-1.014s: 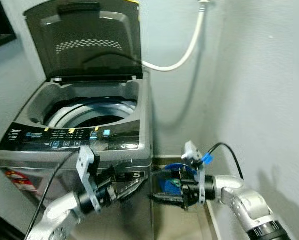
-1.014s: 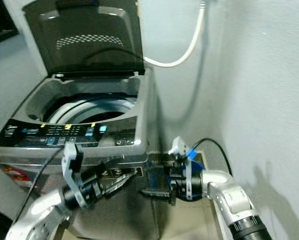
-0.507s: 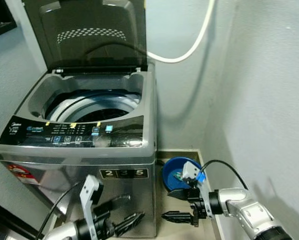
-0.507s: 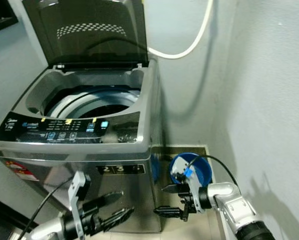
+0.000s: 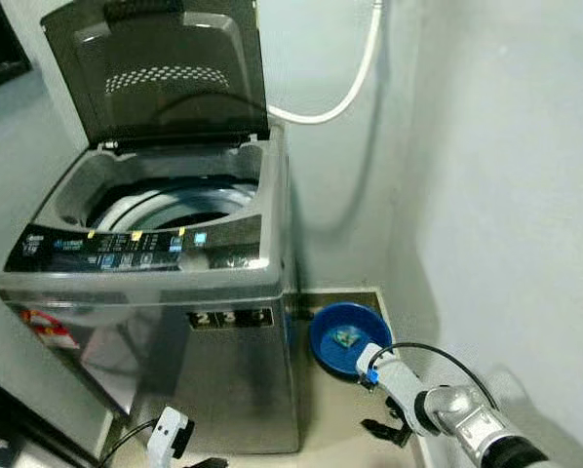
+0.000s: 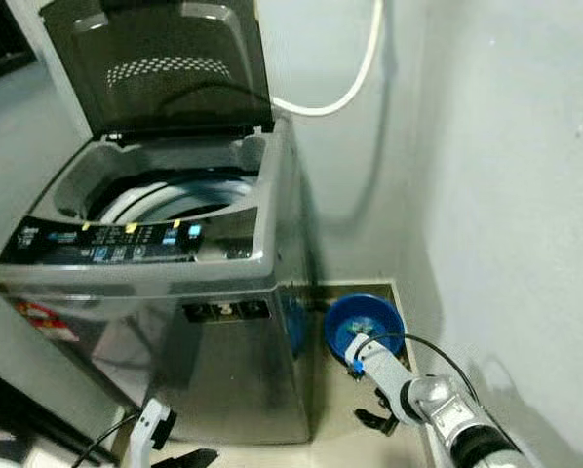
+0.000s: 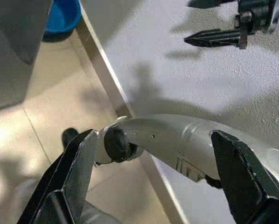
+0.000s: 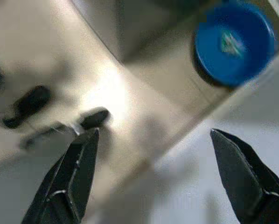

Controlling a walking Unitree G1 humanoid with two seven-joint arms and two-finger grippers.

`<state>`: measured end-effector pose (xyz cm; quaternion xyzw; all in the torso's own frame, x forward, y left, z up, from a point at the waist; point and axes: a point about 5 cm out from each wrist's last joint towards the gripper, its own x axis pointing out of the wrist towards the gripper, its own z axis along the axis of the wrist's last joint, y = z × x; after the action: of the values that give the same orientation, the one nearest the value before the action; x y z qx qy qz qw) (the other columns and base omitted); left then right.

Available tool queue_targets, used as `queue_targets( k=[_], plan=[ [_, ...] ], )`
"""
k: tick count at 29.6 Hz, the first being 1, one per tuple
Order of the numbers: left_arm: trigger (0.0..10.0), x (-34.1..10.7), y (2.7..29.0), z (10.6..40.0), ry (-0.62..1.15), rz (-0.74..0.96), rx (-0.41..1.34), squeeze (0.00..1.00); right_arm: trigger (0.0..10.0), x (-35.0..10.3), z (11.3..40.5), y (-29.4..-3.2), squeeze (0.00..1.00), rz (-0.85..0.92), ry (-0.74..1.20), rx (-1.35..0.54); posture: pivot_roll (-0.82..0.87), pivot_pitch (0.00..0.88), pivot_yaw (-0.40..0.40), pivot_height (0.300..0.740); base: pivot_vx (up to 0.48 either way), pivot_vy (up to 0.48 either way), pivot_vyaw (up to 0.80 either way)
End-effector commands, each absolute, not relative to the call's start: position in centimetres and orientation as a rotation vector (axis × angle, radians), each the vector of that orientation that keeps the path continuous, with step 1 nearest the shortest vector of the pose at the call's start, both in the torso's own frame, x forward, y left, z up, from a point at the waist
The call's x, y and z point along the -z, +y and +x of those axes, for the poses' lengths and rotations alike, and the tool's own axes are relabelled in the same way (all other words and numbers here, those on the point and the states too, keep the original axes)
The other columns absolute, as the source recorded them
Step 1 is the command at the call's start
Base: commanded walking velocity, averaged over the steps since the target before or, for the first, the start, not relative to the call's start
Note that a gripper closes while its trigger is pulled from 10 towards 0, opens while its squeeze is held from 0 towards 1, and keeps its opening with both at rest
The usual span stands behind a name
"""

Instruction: Clothes washing

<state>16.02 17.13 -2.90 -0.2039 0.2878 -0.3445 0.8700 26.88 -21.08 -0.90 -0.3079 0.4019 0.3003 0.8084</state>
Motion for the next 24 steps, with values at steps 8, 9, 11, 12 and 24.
queue_targets(
  k=[8,9,11,12,24],
  plan=[
    [10.0,6.2,18.8,16.3,0.723,-0.349,0.379,0.0,10.0,4.5,23.5,-21.6,0.0,-0.601,0.961,-0.468,0.04,0.0,0.02,0.74,0.0,0.0,0.0],
    [10.0,6.2,18.8,16.3,0.723,-0.349,0.379,0.0,10.0,4.5,23.5,-21.6,0.0,-0.601,0.961,-0.468,0.04,0.0,0.02,0.74,0.0,0.0,0.0],
    [10.0,6.5,19.0,16.4,0.733,-0.334,0.336,0.0,10.0,4.8,23.2,-21.7,0.0,-0.592,0.969,-0.447,0.04,0.0,0.02,0.74,0.0,0.0,0.0],
    [10.0,6.5,19.0,16.4,0.733,-0.334,0.336,0.0,10.0,4.8,23.2,-21.7,0.0,-0.592,0.969,-0.447,0.04,0.0,0.02,0.74,0.0,0.0,0.0],
    [10.0,10.1,20.2,12.0,1.016,-0.171,-0.005,0.0,10.0,6.7,20.6,-21.7,0.0,-0.418,1.047,-0.306,0.04,0.0,0.027,0.74,0.0,0.0,0.79]
  ],
)
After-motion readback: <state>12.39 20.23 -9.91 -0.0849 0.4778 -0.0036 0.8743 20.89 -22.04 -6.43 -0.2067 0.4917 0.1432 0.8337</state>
